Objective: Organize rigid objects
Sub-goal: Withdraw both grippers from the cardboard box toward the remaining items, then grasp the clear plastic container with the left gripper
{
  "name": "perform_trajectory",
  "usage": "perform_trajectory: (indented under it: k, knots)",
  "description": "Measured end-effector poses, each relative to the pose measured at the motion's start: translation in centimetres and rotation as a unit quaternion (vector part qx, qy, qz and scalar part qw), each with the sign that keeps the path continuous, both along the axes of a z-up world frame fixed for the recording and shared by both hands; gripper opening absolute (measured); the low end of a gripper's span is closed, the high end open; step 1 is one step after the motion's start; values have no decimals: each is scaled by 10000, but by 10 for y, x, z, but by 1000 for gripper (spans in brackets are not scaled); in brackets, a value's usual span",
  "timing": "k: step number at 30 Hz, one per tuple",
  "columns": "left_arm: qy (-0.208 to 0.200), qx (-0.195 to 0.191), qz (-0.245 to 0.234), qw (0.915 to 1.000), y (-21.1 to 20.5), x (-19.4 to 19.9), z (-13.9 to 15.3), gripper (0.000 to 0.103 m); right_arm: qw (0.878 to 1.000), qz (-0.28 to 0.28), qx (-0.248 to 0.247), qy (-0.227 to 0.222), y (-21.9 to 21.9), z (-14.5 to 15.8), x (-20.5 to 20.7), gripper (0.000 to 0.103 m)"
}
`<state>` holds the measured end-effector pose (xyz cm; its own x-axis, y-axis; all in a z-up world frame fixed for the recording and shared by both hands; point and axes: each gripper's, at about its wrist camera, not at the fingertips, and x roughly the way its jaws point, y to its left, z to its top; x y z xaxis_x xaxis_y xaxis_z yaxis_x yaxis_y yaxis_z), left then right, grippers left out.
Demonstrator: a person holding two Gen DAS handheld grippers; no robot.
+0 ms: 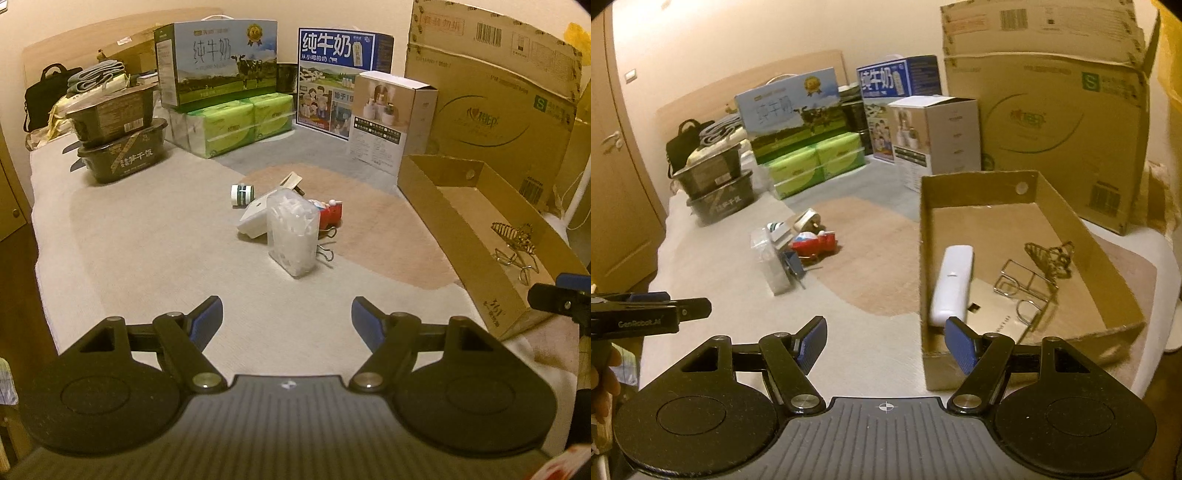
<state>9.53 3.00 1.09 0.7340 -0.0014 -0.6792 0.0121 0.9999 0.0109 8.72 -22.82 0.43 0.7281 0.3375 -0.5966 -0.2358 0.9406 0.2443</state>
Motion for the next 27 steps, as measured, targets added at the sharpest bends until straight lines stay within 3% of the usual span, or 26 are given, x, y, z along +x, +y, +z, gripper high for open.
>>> perform_trajectory:
  k: [17,27]
  knots:
    - [-36,197,-1147,9932,26,58,-22,74,9964,801,-265,-123,50,-19,56,70]
    - [-91,327,-2360,9712,43,102,-45,74,9839,1651,-660,-192,77,-36,109,70]
